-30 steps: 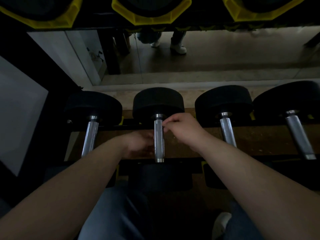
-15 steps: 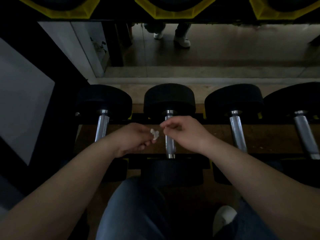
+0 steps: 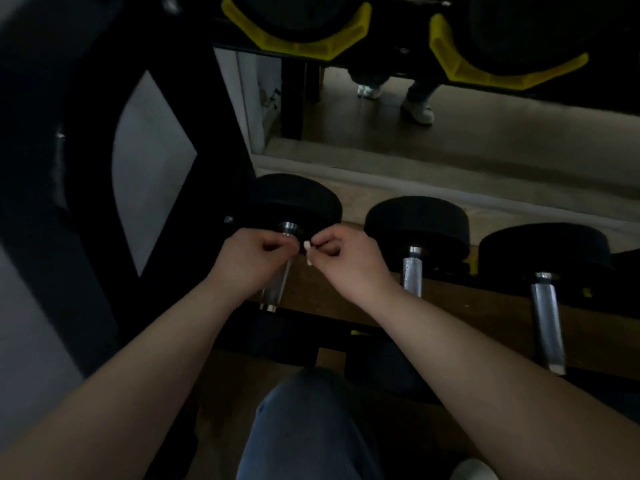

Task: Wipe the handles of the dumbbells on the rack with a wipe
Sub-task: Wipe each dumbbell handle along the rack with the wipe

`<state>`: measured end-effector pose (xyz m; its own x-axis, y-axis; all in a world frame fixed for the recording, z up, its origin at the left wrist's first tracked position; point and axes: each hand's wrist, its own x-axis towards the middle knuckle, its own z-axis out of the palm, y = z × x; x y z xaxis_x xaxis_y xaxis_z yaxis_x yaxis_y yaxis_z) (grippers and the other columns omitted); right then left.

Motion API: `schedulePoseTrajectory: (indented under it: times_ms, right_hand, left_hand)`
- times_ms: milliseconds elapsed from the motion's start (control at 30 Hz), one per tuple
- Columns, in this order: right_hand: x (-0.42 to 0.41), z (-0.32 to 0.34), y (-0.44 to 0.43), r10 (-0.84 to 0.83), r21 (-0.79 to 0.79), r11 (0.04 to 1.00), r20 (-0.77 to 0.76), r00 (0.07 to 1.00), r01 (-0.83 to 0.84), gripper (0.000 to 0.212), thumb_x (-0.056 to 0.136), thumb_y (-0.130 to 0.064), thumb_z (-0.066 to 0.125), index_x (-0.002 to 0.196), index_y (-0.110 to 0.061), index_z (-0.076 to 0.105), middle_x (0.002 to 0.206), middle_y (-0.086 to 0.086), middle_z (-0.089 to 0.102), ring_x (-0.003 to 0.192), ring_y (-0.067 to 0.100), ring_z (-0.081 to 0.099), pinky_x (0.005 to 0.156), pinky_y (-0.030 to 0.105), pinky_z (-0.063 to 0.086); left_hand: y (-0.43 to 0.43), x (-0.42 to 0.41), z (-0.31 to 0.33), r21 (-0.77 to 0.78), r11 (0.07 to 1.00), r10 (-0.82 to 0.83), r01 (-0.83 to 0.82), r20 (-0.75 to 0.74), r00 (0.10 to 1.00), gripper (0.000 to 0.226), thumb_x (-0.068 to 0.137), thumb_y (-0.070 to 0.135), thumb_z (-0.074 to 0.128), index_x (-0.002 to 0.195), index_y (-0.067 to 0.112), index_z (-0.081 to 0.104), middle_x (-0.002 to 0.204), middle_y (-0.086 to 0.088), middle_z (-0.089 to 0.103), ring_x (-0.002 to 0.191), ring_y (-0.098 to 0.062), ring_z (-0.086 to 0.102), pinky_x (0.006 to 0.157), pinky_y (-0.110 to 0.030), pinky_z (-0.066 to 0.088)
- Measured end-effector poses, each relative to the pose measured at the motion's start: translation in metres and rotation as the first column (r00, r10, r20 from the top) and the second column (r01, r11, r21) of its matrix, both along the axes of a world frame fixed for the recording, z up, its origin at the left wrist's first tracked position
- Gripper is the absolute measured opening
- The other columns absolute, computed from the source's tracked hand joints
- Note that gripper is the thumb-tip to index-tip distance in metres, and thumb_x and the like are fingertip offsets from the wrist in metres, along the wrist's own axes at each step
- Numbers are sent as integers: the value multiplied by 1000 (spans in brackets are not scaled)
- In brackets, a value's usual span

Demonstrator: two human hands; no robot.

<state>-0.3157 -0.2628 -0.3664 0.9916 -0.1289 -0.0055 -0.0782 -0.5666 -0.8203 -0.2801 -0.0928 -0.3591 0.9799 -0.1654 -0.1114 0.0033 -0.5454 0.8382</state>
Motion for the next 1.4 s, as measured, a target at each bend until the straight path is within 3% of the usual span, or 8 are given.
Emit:
schedulePoseTrajectory:
  times_ms: [133,233,367,467,667,900,1200,1400]
  right_hand:
    - [25,-12,24,83,-289,957,186,979,-26,15,95,-31,64,105,-26,74,97,-10,72,87,5,66,77,22,55]
    - [29,-22,29,189,-416,904,179,966,-100,19,96,-32,61,107,-27,76,99,-1,69,86,17,66,75,38,58]
    - [15,-27,30,420,-475,828,176,891,-297,14,95,-28,65,101,-23,76,98,-4,67,87,13,65,73,38,57]
    - [16,-27,29,484,-467,801,136,864,-375,12,95,-29,65,99,-25,75,100,-9,65,88,8,63,74,35,57]
    - [36,-23,30,284,-466,872,228,931,-152,14,97,-30,60,98,-23,73,90,-6,62,79,9,59,70,33,55]
    - [2,-19,30,624,-474,676,-38,780,-564,9,92,-27,66,100,-29,72,99,-9,66,89,7,63,77,34,56]
    - [43,-23,19,272,-478,865,185,944,-155,14,98,-32,55,97,-26,69,83,-5,68,70,15,65,61,38,58]
    - [21,-29,23,583,-401,755,46,811,-519,9,91,-38,64,92,-32,71,85,-9,67,77,13,65,67,38,58]
  left_hand:
    - [10,10,-15,-75,982,173,-172,3,985,17,96,32,60,98,33,77,93,14,72,85,4,63,76,-13,47]
    - [7,17,-16,-330,885,213,-329,-341,916,21,98,18,56,102,19,76,83,1,74,78,-15,69,74,-29,55]
    - [14,16,-12,-374,886,20,-276,-562,827,23,99,18,49,106,19,71,92,-5,70,83,-23,64,74,-32,49]
    - [17,18,-13,-380,887,-4,-263,-575,818,27,101,18,42,102,26,68,86,1,71,75,-16,65,65,-30,46]
    - [18,20,-19,-390,886,-21,-251,-574,819,31,102,14,40,109,27,67,86,4,70,83,-14,63,68,-32,45]
    - [13,17,-10,-397,861,6,-318,-617,787,33,102,14,39,100,22,70,93,-6,72,79,-20,65,73,-31,51]
    - [15,21,-19,-315,899,62,-305,-597,800,39,100,12,36,104,29,71,112,3,73,111,-19,64,91,-43,46]
    - [6,15,-9,-291,904,97,-312,-570,816,44,99,6,29,112,23,68,96,3,74,79,-12,69,72,-32,51]
